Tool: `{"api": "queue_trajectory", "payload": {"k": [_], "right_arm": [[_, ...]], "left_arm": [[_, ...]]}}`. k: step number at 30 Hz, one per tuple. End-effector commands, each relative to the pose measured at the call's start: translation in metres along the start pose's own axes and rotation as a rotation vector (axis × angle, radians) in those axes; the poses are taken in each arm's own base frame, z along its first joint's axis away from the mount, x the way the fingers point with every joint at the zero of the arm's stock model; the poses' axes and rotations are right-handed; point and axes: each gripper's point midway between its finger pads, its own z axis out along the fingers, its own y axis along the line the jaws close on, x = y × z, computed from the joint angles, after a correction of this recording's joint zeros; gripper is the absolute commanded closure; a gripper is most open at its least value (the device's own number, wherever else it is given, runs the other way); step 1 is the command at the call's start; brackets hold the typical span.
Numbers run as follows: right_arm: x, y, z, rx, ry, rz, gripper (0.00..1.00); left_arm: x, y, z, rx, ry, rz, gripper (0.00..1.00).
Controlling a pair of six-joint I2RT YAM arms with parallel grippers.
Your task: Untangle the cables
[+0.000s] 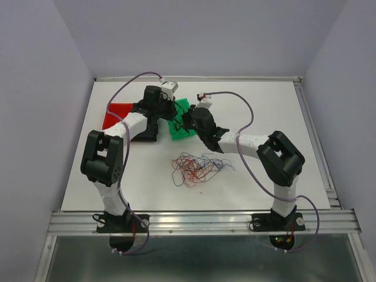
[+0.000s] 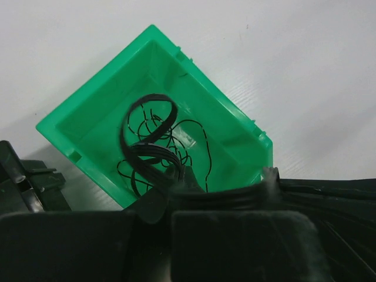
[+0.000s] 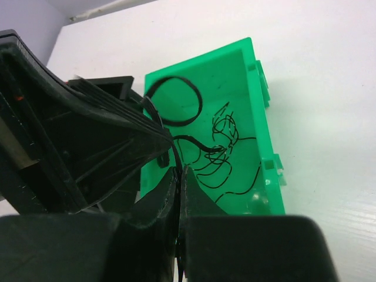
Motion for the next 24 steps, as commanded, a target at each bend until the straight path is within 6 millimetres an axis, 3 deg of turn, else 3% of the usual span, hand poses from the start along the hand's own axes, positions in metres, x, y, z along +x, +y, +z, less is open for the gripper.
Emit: {"api": "queue_trajectory", "payload": {"k": [1, 4, 5, 6, 12, 17, 24], "right_arm": [[-0.037, 0.018, 0.019, -0.023, -0.127, 0.009, 0.99], [-0.031, 0.012, 0.030, -0.006, -0.133, -0.005, 0.99], [-0.030, 0.010, 0.032, -0.001, -0.134, -0.007, 0.99], [-0.032, 0.009, 0.034, 0.010, -0.146, -0.008, 0.99], [-0.026, -0.002, 0.045, 0.009, -0.171, -0.003, 0.99], [-0.036, 0.003, 0.051, -0.015, -0.186, 0.004, 0.99], [-0.016, 0.010, 0.076, -0.044, -0.153, -0.012, 0.99]], "left_arm": [[-0.024, 0.005, -0.003, -0.036, -0.046, -0.020, 1.00], [-0.022, 0.009, 0.001, -0.055, -0.034, -0.021, 0.97], [-0.022, 0.010, 0.001, -0.057, -0.034, -0.020, 0.92], [-0.022, 0.010, 0.001, -0.058, -0.033, -0.018, 0.80], [-0.041, 0.006, -0.018, -0.068, -0.099, 0.008, 0.64], [-0.057, 0.002, -0.040, -0.081, -0.149, 0.046, 0.60], [-0.087, 0.004, -0.081, -0.159, -0.283, 0.089, 0.57]]}}
